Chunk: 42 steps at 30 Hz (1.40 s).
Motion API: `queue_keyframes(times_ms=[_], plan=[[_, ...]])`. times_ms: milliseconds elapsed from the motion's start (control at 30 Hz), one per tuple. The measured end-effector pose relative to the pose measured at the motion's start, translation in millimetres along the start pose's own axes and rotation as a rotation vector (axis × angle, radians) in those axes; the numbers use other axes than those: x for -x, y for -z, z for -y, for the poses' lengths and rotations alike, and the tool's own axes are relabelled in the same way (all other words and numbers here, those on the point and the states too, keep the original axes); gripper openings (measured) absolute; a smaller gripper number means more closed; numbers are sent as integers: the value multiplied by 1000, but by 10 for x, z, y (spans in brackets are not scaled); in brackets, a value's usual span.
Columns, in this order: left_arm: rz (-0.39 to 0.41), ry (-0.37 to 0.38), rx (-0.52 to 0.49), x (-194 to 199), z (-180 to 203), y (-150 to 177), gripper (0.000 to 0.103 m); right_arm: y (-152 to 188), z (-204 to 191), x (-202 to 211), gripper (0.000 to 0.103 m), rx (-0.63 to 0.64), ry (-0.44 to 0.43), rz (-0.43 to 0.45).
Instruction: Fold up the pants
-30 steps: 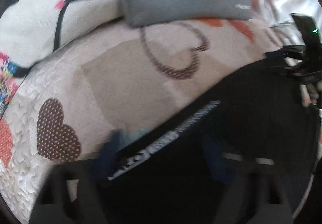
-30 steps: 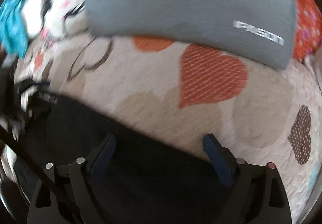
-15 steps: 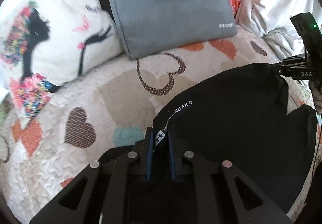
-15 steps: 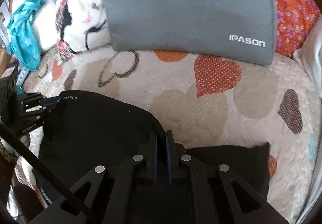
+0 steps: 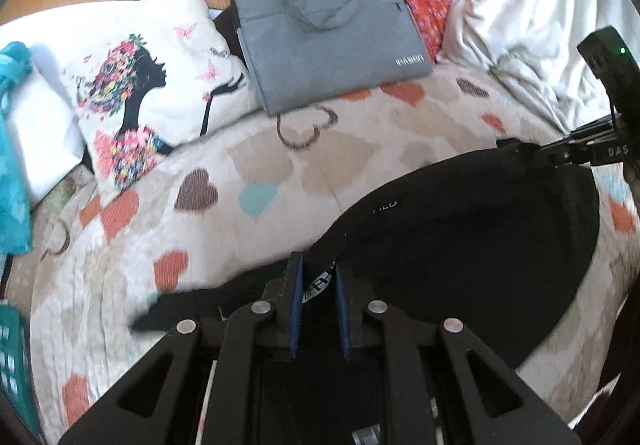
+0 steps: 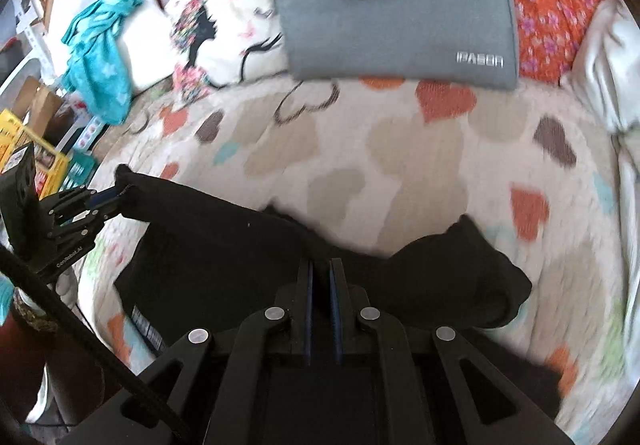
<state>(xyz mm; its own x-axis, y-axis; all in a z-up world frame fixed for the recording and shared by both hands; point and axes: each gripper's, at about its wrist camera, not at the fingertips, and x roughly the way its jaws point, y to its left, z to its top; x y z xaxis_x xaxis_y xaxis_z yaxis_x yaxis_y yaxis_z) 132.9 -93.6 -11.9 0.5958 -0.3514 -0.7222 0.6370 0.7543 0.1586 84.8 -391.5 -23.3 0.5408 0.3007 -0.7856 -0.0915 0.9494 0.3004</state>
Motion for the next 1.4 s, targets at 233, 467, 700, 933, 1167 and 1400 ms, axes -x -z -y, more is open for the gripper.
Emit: queue_keyframes(times_ms=[233,467,700,933,1167,1400], plan=[[-72,10,-35,131,252,621,19,672,-97,-84,8,-41,-24,-86],[-121,32,-18,296,195,969,18,1026,-50,-169,8,-63,-1,-146],[24,132,426,718,-795,1034,18,1097,-112,-134,9,-39,18,-160],[-18,87,612,459,-1077,1099,26,1094,-164,-137,10,-20,66,-201],[-30,102,533,260,-776,868,31,1069,26,366,25,-82,233,-158],[10,131,574,251,-720,720,34,760,298,654,64,-196,282,51]])
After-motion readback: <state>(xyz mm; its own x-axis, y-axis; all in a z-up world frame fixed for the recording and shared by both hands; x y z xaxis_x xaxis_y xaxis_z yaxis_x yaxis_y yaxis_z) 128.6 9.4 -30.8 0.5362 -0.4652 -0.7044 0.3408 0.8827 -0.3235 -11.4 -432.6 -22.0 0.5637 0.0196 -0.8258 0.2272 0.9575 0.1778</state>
